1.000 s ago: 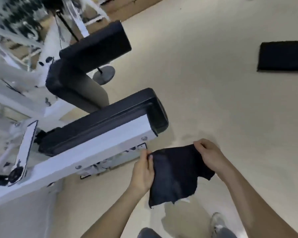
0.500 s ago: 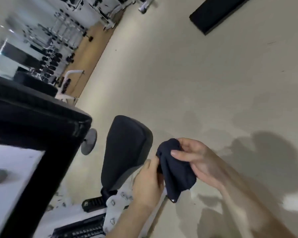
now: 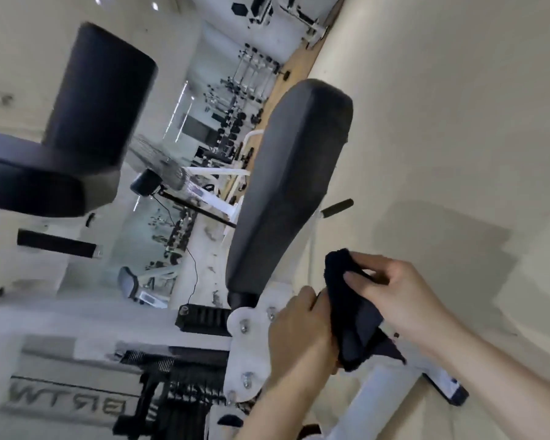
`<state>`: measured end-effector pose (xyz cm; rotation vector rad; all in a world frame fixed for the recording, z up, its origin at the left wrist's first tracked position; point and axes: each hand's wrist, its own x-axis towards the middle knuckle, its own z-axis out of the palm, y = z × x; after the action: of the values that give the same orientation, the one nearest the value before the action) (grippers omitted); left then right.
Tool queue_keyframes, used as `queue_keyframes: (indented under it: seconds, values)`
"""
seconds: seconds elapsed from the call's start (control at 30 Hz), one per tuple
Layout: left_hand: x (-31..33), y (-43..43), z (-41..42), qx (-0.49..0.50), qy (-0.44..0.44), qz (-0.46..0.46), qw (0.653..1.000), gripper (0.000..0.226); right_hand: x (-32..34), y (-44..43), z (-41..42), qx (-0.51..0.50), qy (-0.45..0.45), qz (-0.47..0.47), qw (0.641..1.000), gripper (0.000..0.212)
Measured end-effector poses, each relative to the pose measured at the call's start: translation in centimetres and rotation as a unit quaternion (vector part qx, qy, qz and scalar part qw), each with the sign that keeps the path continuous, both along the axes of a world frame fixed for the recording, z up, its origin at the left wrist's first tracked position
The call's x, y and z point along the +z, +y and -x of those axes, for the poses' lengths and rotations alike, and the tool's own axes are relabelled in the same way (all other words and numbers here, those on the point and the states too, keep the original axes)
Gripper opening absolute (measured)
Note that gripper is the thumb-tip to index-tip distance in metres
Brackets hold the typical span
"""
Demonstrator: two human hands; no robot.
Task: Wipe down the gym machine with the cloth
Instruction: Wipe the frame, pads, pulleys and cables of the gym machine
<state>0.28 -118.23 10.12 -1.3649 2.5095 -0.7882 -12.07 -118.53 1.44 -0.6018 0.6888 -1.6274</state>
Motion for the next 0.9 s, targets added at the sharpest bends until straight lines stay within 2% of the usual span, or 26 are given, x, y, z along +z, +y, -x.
queue_keyframes:
  seconds: [0.1,0.17,0.2,0.27,0.3,0.4,0.5,0.57,0.63,0.67,0.77,0.8,0.83,0.87,0.9]
  values:
    - [-0.1,-0.5,-4.2,0.031,0.012,0.093,0.995,0.031,-0.7,-1.3,-5.2,0.015,0.076,0.082,0.994,0.037]
    - [0.1,-0.3,-7.2,0.031,0.037,0.127,0.991,0.024,-0.2,-1.2,-9.1,0.032,0.183,0.137,0.973,0.045]
    - [0.2,-0.3,-8.5,0.038,0.053,0.136,0.989,0.023,0.1,-1.1,-11.0,0.027,0.268,0.16,0.95,0.05]
    - [0.3,-0.4,-10.5,0.066,0.077,0.134,0.986,0.026,0.3,-1.4,-13.8,-0.026,0.444,0.172,0.879,0.054]
    - [0.4,-0.5,-11.0,0.068,0.083,0.133,0.985,0.025,0.4,-1.6,-14.3,-0.063,0.498,0.164,0.849,0.056]
    - [0.1,-1.5,-11.9,0.046,0.113,0.15,0.981,0.015,0.4,-3.0,-14.3,-0.146,0.571,0.181,0.787,0.056]
    - [-1.5,-2.6,-11.6,0.008,0.153,0.185,0.971,0.005,-0.8,-4.5,-12.0,-0.189,0.646,0.232,0.702,0.063]
    - [-2.6,-3.3,-11.0,-0.018,0.163,0.194,0.967,0.013,-1.8,-5.6,-10.0,-0.226,0.661,0.239,0.675,0.064]
    - [-3.0,-4.1,-10.2,-0.028,0.165,0.199,0.966,0.028,-1.8,-6.6,-8.0,-0.25,0.673,0.247,0.651,0.055]
    - [-3.0,-4.3,-9.9,-0.024,0.155,0.195,0.968,0.032,-1.5,-7.0,-7.3,-0.252,0.691,0.254,0.628,0.052]
    - [-2.7,-4.5,-9.7,-0.01,0.108,0.175,0.979,0.045,-0.5,-7.9,-5.1,-0.237,0.76,0.29,0.531,0.048]
    - [-2.4,-4.5,-9.7,-0.009,0.099,0.167,0.981,0.049,-0.2,-8.2,-4.4,-0.213,0.775,0.296,0.516,0.046]
    - [-2.1,-4.6,-9.5,-0.02,0.095,0.153,0.983,0.053,0.0,-8.4,-3.6,-0.188,0.777,0.291,0.526,0.044]
    - [-1.8,-4.6,-9.1,-0.037,0.093,0.139,0.985,0.056,0.1,-8.6,-3.1,-0.172,0.763,0.279,0.557,0.041]
    - [-1.7,-4.8,-8.5,-0.055,0.09,0.131,0.986,0.058,0.2,-8.8,-2.8,-0.163,0.726,0.266,0.612,0.038]
